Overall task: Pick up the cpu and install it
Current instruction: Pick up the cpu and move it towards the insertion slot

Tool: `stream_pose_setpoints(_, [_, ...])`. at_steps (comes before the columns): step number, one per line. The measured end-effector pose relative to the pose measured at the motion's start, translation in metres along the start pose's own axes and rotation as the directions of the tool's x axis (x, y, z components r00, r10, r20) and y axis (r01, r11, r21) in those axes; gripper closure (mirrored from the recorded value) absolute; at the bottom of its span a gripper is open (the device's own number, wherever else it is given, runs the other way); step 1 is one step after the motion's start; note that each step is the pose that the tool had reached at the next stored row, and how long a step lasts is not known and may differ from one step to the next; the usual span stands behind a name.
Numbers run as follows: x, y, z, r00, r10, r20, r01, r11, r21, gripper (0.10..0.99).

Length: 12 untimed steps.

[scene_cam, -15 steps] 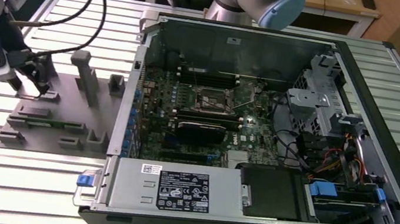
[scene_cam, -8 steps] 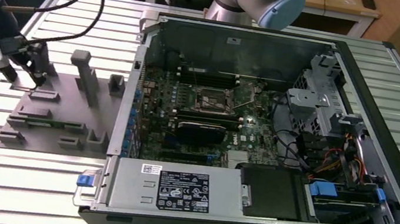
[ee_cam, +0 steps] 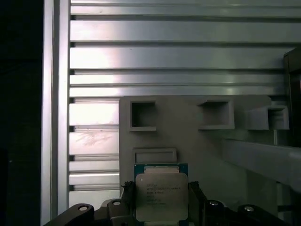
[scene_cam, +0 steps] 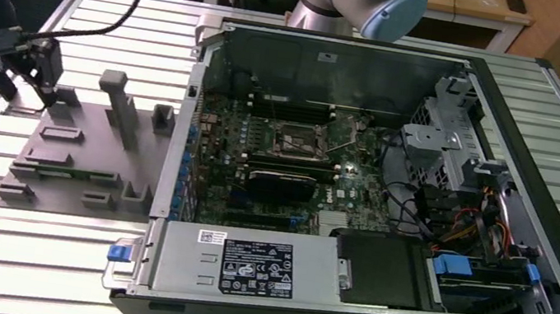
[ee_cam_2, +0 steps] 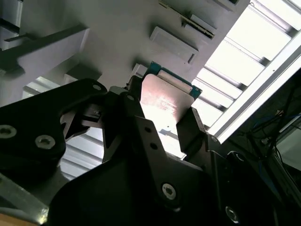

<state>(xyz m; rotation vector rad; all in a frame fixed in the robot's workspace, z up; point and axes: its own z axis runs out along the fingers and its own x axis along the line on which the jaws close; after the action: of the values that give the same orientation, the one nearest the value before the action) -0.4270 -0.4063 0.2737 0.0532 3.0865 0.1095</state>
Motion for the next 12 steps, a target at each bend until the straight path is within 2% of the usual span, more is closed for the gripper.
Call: stream_pose_setpoints(12, [-0.0023,0.0038,-0.0444,1.0,0.0,0.0049,0.0,1.0,0.0,0.545])
